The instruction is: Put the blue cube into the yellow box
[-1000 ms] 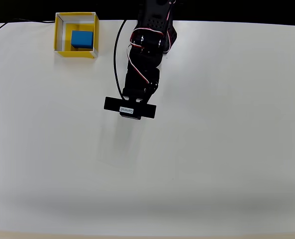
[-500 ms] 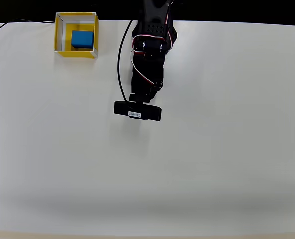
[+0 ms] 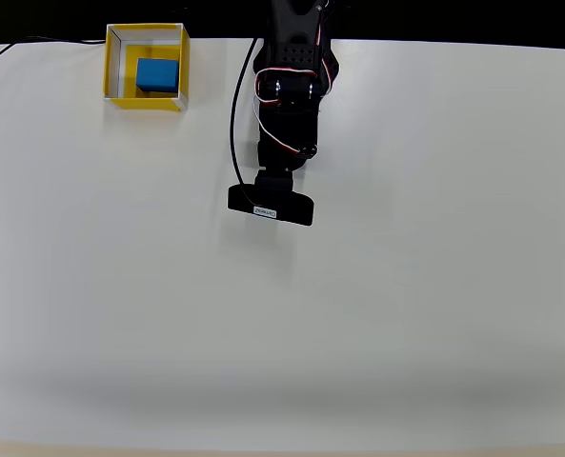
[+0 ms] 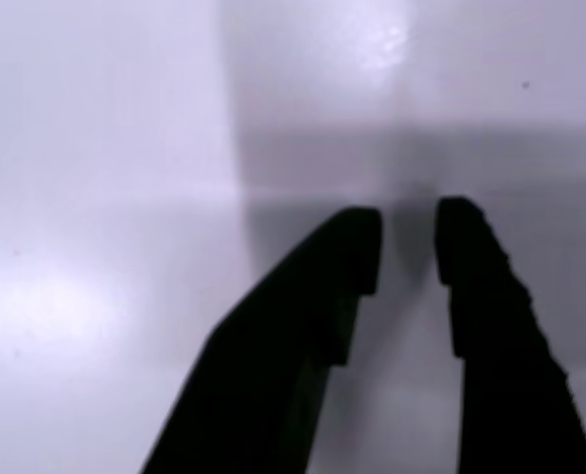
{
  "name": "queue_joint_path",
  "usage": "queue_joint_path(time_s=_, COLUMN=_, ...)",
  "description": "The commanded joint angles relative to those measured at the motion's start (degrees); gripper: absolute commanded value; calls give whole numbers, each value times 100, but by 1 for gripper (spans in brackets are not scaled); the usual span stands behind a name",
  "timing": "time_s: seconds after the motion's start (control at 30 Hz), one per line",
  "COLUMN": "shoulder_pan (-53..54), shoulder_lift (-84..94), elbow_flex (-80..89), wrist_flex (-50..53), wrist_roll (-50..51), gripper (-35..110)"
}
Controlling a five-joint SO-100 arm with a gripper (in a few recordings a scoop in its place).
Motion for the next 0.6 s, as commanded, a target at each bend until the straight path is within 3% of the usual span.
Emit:
queue_joint_path(time_s=0.0, shoulder_pan=53, shoulder_lift=114, elbow_flex=149, wrist_flex=44, wrist_roll=35, gripper=5)
queue_joint_path(time_s=0.57, shoulder_pan=-62, shoulder_lift=114, elbow_flex=149, wrist_flex=44, wrist_roll=35, gripper=5)
